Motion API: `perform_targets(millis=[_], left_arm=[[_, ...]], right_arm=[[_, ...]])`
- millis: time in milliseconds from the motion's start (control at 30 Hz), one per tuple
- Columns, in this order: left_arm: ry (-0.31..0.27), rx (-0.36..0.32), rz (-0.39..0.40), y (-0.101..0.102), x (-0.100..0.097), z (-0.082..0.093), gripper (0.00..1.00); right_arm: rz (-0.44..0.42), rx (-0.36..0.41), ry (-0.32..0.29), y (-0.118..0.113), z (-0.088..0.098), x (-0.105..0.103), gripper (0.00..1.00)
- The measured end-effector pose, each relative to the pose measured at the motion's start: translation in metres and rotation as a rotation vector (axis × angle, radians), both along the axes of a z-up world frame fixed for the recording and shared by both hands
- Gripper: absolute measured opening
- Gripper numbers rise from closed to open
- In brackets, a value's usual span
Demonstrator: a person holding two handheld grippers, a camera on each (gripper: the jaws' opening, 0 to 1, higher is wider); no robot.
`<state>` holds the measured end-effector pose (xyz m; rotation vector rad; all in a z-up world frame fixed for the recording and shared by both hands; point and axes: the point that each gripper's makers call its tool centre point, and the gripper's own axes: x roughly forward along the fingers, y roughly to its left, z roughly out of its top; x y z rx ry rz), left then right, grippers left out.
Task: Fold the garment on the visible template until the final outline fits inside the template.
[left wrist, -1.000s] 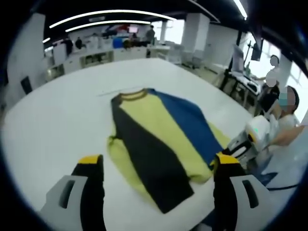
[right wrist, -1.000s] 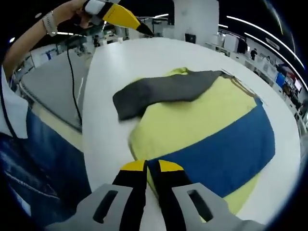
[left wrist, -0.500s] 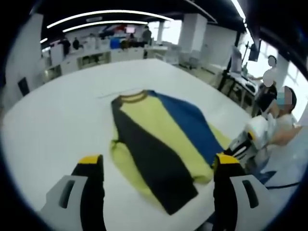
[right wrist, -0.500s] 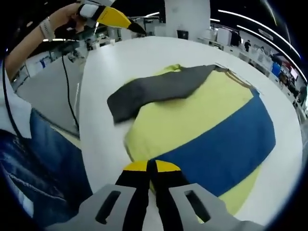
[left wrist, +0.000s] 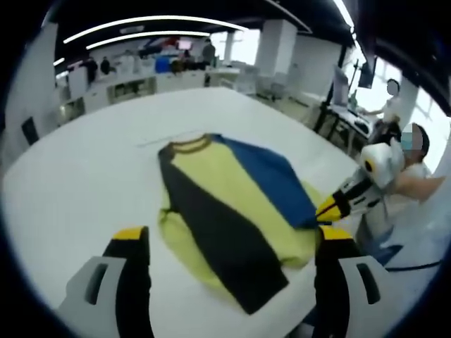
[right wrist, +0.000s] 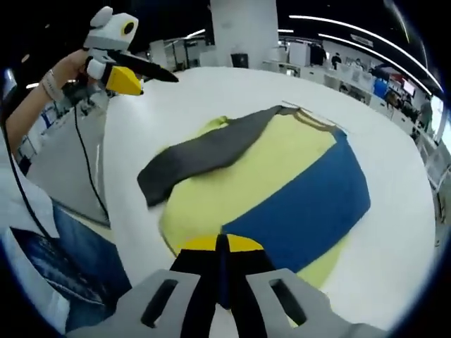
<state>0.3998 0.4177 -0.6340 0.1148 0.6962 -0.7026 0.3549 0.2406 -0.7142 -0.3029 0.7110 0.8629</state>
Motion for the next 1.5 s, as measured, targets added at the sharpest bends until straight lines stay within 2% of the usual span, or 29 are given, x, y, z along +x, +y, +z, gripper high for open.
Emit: perform_targets(millis=[433, 667, 767, 1100, 1267, 1400, 1500], left_arm=[[-0.028, 0.008, -0.018, -0.006, -0.001, 0.014, 0.95], [-0.036, 0.011, -0.027, -0.011, -0.002, 0.017, 0.96], [-0.039, 0.013, -0.015, -0.010, -0.001, 0.017, 0.99], [-0.039, 0.013, -0.010, -0.015, -0.002, 0.020, 0.97], [-0.038, 0.019, 0.009, -0.011, -0.004, 0.021, 0.97], [-0.033, 0.023, 0.024, -0.008, -0.005, 0.021, 0.97], [-0.031, 0.024, 0.036, -0.006, -0.006, 0.021, 0.97]], right_arm=[[-0.044, -0.045, -0.054, -0.039, 0.013, 0.024, 0.03], [-0.080, -0.088, -0.087, -0.071, 0.021, 0.039, 0.03], [-0.088, -0.106, -0.093, -0.084, 0.022, 0.044, 0.03], [-0.110, -0.188, -0.105, -0.132, 0.020, 0.062, 0.03], [-0.124, -0.217, -0.114, -0.154, 0.022, 0.072, 0.03], [-0.157, -0.199, -0.105, -0.172, 0.024, 0.084, 0.03], [-0.160, -0.245, -0.122, -0.186, 0.027, 0.091, 0.03]])
